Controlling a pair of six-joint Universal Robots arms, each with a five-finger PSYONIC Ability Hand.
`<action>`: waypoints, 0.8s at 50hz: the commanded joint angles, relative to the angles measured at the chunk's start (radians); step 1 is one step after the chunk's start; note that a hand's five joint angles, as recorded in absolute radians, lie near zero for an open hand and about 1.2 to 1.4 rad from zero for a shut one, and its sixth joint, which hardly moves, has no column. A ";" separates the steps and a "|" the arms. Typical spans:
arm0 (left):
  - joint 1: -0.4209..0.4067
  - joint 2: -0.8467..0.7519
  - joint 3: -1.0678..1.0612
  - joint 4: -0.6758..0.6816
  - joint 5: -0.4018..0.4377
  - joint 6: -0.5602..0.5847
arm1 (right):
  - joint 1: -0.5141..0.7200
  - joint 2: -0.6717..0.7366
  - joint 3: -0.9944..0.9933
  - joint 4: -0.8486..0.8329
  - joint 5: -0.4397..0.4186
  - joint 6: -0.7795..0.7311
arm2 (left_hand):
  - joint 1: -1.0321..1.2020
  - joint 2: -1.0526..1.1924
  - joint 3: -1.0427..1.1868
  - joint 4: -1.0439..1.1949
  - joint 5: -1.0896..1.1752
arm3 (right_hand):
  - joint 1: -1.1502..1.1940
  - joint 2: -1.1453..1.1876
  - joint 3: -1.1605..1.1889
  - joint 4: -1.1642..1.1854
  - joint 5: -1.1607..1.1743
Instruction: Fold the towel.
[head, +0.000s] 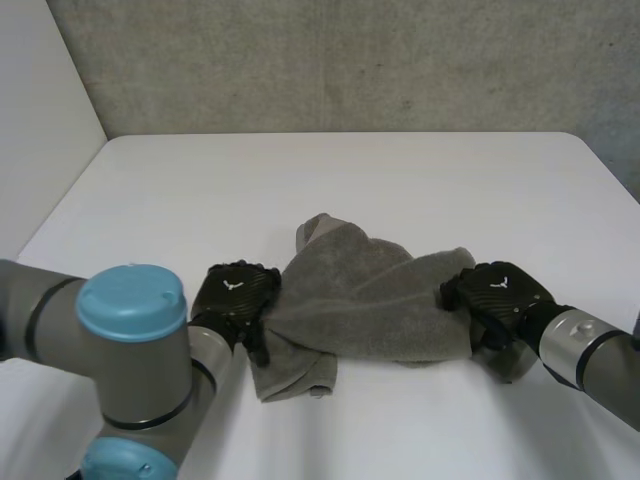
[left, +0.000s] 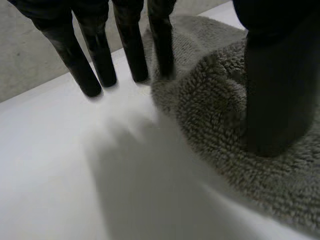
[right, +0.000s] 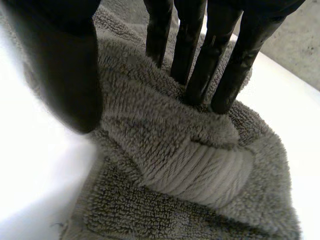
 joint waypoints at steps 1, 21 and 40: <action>-0.025 -0.048 0.039 -0.002 -0.022 0.002 | 0.002 0.017 -0.037 -0.035 0.042 0.107 | 0.795 0.802 0.812 0.806 0.636 | 0.567 0.558 0.566 0.567 0.584; 0.017 0.496 0.018 -0.153 -0.010 0.002 | -0.019 -0.295 -0.398 0.536 -0.094 0.110 | 0.798 0.804 0.814 0.808 0.638 | 0.567 0.558 0.566 0.567 0.584; 0.044 -0.100 0.302 -0.199 0.035 0.223 | 0.145 0.501 -0.973 0.678 0.203 -0.077 | 0.798 0.804 0.814 0.808 0.638 | 0.567 0.558 0.566 0.567 0.584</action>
